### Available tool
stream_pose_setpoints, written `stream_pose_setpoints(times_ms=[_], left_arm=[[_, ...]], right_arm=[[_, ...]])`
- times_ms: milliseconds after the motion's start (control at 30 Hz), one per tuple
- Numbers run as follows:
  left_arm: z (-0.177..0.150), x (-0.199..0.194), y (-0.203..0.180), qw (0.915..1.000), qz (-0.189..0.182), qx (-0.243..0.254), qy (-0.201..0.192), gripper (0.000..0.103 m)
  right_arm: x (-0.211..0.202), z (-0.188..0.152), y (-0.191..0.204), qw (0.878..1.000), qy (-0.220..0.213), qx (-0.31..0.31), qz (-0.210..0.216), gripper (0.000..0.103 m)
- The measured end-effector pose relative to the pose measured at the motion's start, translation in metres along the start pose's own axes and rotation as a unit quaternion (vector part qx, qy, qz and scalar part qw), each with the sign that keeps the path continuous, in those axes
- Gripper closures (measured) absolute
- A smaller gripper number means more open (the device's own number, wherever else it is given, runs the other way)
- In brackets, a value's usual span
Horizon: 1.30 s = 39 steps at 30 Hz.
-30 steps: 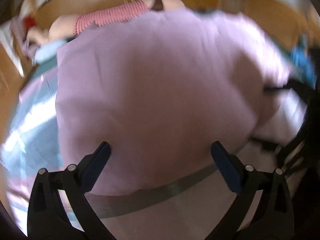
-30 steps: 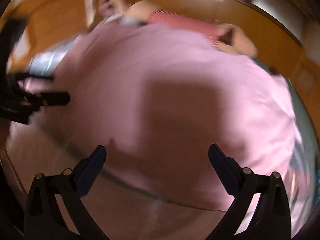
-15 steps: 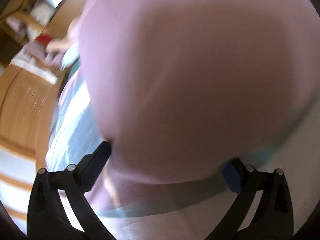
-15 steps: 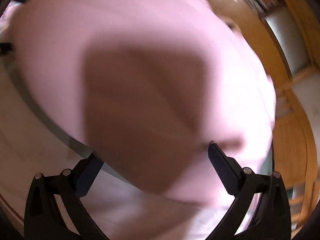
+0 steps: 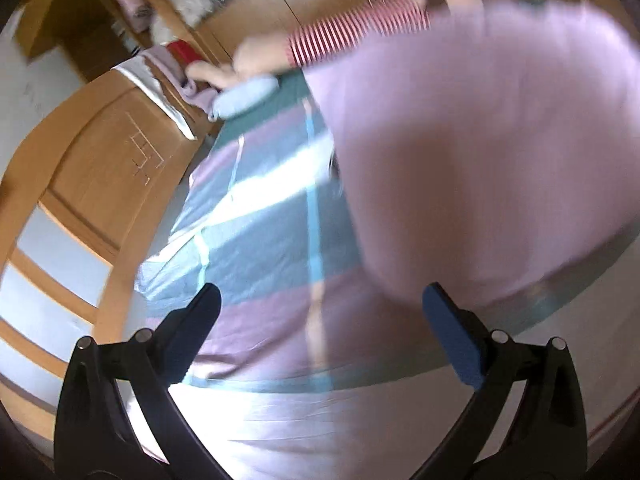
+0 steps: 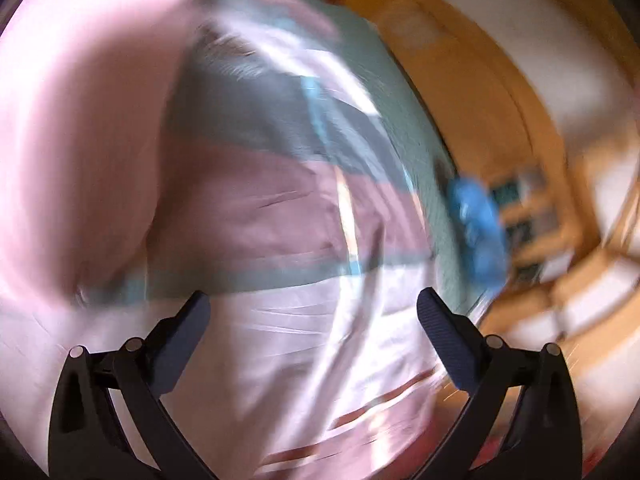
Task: Fold large clothes
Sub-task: 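Lay the folded jacket flat and open both tools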
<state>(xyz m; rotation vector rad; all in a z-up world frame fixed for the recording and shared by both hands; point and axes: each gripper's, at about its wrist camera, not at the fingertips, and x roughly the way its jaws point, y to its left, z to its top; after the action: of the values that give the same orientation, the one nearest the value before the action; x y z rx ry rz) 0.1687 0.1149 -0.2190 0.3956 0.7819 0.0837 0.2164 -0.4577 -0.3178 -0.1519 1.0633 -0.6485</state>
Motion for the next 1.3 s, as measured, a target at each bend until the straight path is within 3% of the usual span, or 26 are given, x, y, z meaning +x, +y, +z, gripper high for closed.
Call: stream_pose_setpoints(times_ms=[33,67,133,267,400,533,667,900,1067,1300], left_arm=[[0.007,-0.011,0.002,0.9994,-0.016,-0.026,-0.015,0.002],[0.013,-0.025,0.002,0.9969,-0.04,-0.058,-0.034,0.002],[0.023,-0.042,-0.002,0.9917,-0.066,-0.096,-0.054,0.002],[0.036,-0.068,-0.032,0.9863,-0.077,-0.121,-0.081,0.002],[0.048,-0.093,-0.061,0.9873,-0.071,-0.088,-0.112,0.002],[0.051,-0.106,-0.084,0.9878,-0.065,-0.06,-0.128,0.002],[0.053,-0.112,-0.091,0.9861,-0.08,-0.068,-0.129,0.002],[0.055,-0.112,-0.096,0.9878,-0.068,-0.075,-0.119,0.002],[0.056,-0.113,-0.098,0.9875,-0.072,-0.077,-0.117,0.002],[0.056,-0.111,-0.097,0.9874,-0.076,-0.082,-0.111,0.002]], right_arm=[[-0.018,0.0,-0.001,0.999,-0.015,0.034,0.031,0.001],[-0.047,0.002,-0.003,0.991,-0.054,0.075,0.092,0.001],[-0.093,-0.003,0.011,0.976,-0.117,0.096,0.158,0.001],[-0.17,-0.028,0.059,0.953,-0.211,0.082,0.203,0.001],[-0.214,-0.045,0.091,0.939,-0.27,0.072,0.201,0.001],[-0.218,-0.052,0.094,0.938,-0.276,0.055,0.203,0.001],[-0.224,-0.058,0.092,0.937,-0.267,0.054,0.219,0.001],[-0.239,-0.079,0.101,0.943,-0.286,0.034,0.169,0.001],[-0.244,-0.084,0.103,0.941,-0.301,0.02,0.156,0.001],[-0.238,-0.081,0.103,0.944,-0.286,0.02,0.165,0.001]])
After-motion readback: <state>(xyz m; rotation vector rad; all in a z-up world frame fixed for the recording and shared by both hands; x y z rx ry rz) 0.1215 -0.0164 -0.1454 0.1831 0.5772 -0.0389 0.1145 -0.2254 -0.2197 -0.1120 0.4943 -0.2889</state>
